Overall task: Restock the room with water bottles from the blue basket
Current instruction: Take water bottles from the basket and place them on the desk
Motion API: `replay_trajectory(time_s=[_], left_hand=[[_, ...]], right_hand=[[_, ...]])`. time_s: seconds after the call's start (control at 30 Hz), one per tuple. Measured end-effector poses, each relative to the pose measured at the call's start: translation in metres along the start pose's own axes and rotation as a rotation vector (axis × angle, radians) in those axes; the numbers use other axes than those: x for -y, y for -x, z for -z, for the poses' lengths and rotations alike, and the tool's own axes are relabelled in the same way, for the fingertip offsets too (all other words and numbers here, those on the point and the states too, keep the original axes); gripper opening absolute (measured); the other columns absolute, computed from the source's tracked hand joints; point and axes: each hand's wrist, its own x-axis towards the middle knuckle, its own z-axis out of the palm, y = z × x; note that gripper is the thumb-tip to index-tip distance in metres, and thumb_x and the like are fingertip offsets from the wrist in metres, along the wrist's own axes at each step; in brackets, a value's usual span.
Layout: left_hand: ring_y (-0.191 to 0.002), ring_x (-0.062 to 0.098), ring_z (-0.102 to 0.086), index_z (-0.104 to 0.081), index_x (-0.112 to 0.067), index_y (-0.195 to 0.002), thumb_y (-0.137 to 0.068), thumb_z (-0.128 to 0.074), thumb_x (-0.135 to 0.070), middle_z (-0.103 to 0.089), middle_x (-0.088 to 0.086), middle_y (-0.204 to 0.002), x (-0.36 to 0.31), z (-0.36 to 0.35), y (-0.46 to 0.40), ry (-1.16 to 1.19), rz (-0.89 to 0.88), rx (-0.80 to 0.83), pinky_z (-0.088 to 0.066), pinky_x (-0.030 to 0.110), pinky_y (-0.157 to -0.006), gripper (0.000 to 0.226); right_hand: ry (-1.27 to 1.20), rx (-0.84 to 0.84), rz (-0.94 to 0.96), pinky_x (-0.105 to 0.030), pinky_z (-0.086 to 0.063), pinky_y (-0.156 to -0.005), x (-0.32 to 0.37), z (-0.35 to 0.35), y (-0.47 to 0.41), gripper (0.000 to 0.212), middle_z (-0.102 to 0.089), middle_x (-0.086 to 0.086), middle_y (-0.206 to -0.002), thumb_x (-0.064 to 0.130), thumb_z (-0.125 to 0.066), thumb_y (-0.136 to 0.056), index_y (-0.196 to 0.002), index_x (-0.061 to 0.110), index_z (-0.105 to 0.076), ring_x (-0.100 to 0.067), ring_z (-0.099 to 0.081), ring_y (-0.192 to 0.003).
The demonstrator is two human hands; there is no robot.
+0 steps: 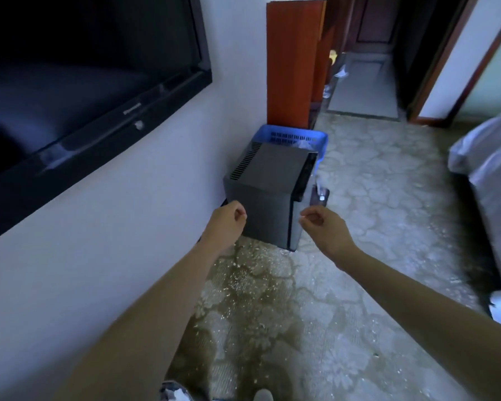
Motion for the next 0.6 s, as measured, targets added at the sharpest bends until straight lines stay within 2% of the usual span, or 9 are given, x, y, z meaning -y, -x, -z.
replay_trajectory(time_s=[0.2,0.33,0.43,0.6], left_hand=[[-0.094,0.024,-0.059,-0.060,-0.005,-0.105,-0.096,-0.049,-0.015,-0.066,0.012,-0.104,-0.014,-0.014,-0.088,-0.008,-0.056,0.047,-0.046,0.030,-0.081,0.018],[-0.090,0.021,-0.058,-0.060,-0.005,-0.102,-0.095,-0.048,-0.014,-0.064,0.010,-0.100,-0.027,-0.034,-0.134,-0.005,-0.093,0.090,-0.046,0.030,-0.079,0.016],[-0.085,0.017,-0.054,-0.060,-0.006,-0.102,-0.096,-0.049,-0.014,-0.059,0.002,-0.091,-0.043,-0.056,-0.179,-0.007,-0.112,0.106,-0.043,0.027,-0.074,0.015],[-0.082,0.018,-0.054,-0.059,-0.008,-0.095,-0.095,-0.050,-0.014,-0.059,0.004,-0.087,-0.078,-0.093,-0.259,-0.007,-0.107,0.110,-0.042,0.027,-0.072,0.011]], right_hand=[[0.011,-0.076,-0.069,-0.016,-0.039,-0.066,-0.014,0.022,-0.065,0.018,-0.059,-0.003,-0.088,0.017,-0.061,-0.090,-0.106,0.008,-0.063,-0.015,-0.054,-0.083],[-0.014,-0.106,-0.105,-0.018,-0.040,-0.068,-0.026,0.036,-0.108,0.020,-0.058,-0.002,-0.088,0.018,-0.062,-0.089,-0.107,0.010,-0.063,-0.015,-0.054,-0.082],[-0.029,-0.105,-0.128,-0.013,-0.041,-0.065,-0.037,0.048,-0.150,0.021,-0.057,0.002,-0.087,0.019,-0.061,-0.089,-0.109,0.012,-0.062,-0.014,-0.054,-0.081],[-0.039,-0.075,-0.114,-0.008,-0.039,-0.065,-0.052,0.078,-0.233,0.022,-0.059,-0.002,-0.094,0.019,-0.060,-0.090,-0.110,0.011,-0.061,-0.014,-0.055,-0.084]])
